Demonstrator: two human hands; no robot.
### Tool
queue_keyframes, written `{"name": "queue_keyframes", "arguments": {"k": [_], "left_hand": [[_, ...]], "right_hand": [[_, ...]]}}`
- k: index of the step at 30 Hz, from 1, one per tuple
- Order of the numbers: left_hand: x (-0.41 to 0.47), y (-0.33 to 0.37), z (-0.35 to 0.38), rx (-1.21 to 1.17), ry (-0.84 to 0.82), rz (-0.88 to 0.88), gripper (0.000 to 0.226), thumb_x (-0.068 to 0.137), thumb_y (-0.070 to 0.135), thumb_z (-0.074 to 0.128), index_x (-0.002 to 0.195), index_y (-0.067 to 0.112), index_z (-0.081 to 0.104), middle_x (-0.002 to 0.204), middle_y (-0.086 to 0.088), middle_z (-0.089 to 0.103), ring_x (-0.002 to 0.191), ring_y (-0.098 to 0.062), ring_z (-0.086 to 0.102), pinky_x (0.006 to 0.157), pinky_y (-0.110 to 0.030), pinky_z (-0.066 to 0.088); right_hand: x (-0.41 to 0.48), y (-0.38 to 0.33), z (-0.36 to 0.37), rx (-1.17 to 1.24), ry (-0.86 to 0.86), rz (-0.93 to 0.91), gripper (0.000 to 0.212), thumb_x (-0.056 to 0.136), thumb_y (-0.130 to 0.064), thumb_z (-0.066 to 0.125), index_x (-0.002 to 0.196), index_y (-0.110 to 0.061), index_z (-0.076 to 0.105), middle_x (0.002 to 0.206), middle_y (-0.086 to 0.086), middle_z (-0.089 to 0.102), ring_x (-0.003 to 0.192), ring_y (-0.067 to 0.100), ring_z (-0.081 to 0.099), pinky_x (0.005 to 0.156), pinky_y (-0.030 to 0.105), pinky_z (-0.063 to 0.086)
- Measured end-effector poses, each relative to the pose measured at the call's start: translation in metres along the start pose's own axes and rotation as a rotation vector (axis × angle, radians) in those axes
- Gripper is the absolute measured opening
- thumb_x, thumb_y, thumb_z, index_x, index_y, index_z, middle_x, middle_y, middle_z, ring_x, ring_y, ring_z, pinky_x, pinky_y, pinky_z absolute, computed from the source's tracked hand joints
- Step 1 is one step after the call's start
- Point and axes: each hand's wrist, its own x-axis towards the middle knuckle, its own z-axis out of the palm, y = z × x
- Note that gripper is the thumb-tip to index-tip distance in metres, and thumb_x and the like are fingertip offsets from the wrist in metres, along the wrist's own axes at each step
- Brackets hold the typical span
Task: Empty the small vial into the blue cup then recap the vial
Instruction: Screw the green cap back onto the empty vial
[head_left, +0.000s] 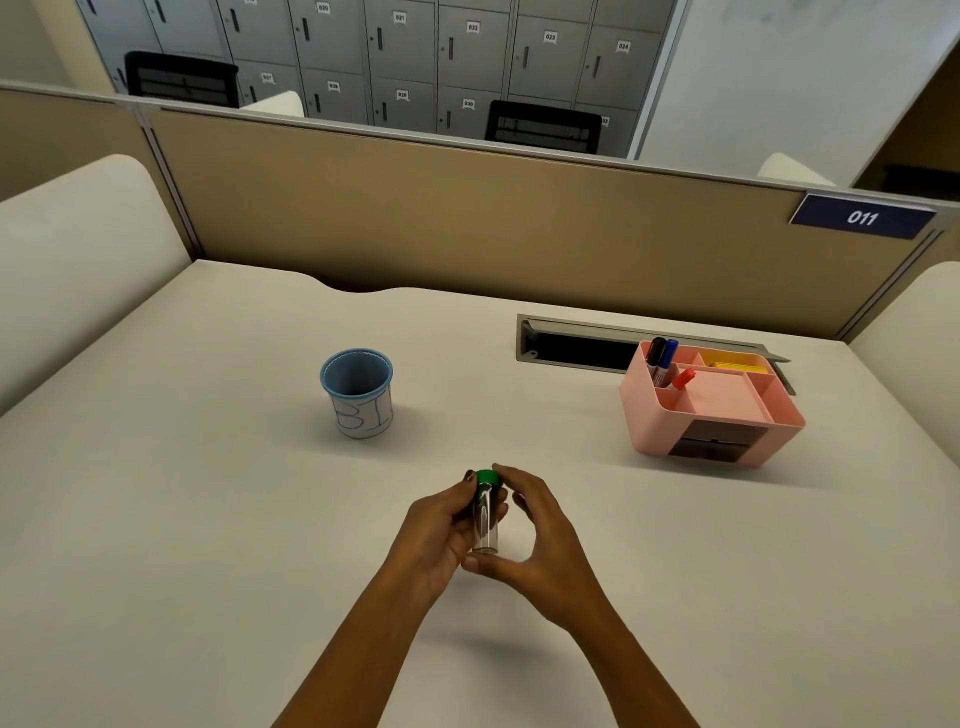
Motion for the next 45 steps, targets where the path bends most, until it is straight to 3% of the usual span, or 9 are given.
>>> {"name": "queue_keyframes", "arguments": {"k": [3,6,16,20,23,25,31,39,45], "left_hand": [[0.005,-0.007,0.0,0.054,0.117,0.109,0.023,0.088,0.013,0.057,0.107,0.004,0.066,0.1,-0.017,0.072,0.092,-0.03,0.07,0.079,-0.038,0.057],[0.007,-0.011,0.005,0.065,0.171,0.186,0.024,0.088,0.008,0.057,0.111,0.006,0.064,0.103,-0.014,0.07,0.097,-0.03,0.068,0.077,-0.038,0.057],[0.017,-0.032,0.046,0.229,0.127,0.263,0.023,0.09,0.014,0.055,0.111,0.01,0.061,0.112,-0.014,0.065,0.104,-0.027,0.063,0.086,-0.037,0.054],[0.037,-0.046,0.054,0.8,0.306,0.32,0.041,0.095,0.039,0.039,0.127,0.017,0.052,0.14,-0.007,0.048,0.132,-0.026,0.039,0.111,-0.043,0.028],[0.054,-0.06,0.043,1.231,0.221,0.484,0.048,0.097,0.038,0.031,0.138,0.014,0.038,0.151,-0.007,0.031,0.144,-0.022,0.007,0.118,-0.045,0.0],[0.065,-0.07,0.032,1.508,0.175,0.584,0.051,0.097,0.039,0.03,0.142,0.014,0.029,0.155,-0.005,0.021,0.145,-0.022,0.0,0.118,-0.047,-0.005],[0.081,-0.088,0.013,1.914,0.129,0.719,0.066,0.092,0.052,0.017,0.146,0.013,0.015,0.157,-0.005,0.014,0.145,-0.025,0.004,0.118,-0.048,0.006],[0.086,-0.095,0.011,1.929,0.163,0.723,0.068,0.09,0.053,0.013,0.146,0.013,0.016,0.156,-0.004,0.019,0.144,-0.024,0.013,0.118,-0.045,0.012],[0.086,-0.096,0.011,1.938,0.163,0.721,0.068,0.09,0.052,0.014,0.146,0.013,0.016,0.156,-0.004,0.019,0.144,-0.024,0.012,0.118,-0.046,0.013]], "right_hand": [[-0.003,0.001,0.002,0.113,0.096,0.094,0.084,0.065,-0.04,0.081,0.137,-0.027,0.04,0.136,-0.016,0.046,0.118,0.002,0.051,0.092,0.012,0.047],[-0.004,0.004,0.002,0.184,0.233,0.16,0.046,0.077,-0.029,0.076,0.119,-0.026,0.058,0.121,-0.008,0.062,0.096,0.005,0.064,0.078,0.016,0.055],[-0.009,0.024,-0.019,0.161,0.454,0.171,0.021,0.08,-0.021,0.075,0.094,-0.035,0.067,0.089,-0.018,0.071,0.087,-0.002,0.068,0.074,0.008,0.052],[-0.004,0.033,-0.044,0.097,0.663,0.181,0.025,0.081,-0.018,0.074,0.106,-0.022,0.069,0.094,-0.013,0.069,0.084,-0.002,0.067,0.074,0.005,0.051],[0.004,0.039,-0.076,0.026,0.866,0.157,0.029,0.082,-0.017,0.072,0.111,-0.013,0.068,0.101,-0.007,0.068,0.086,0.003,0.065,0.072,0.002,0.047],[0.014,0.042,-0.101,-0.002,1.002,0.141,0.027,0.084,-0.016,0.071,0.11,-0.01,0.068,0.103,-0.002,0.07,0.089,0.006,0.065,0.071,0.002,0.047],[0.056,0.055,-0.169,-0.049,1.275,0.174,0.024,0.086,-0.018,0.069,0.108,-0.009,0.068,0.108,0.008,0.072,0.095,0.012,0.065,0.079,0.021,0.052],[0.104,0.087,-0.211,-0.266,1.253,0.329,0.029,0.089,-0.023,0.066,0.114,-0.011,0.068,0.116,0.01,0.069,0.106,0.023,0.06,0.089,0.04,0.056],[0.112,0.103,-0.221,-0.361,1.258,0.445,0.029,0.088,-0.024,0.066,0.114,-0.011,0.067,0.115,0.014,0.063,0.104,0.025,0.056,0.085,0.035,0.056]]}}
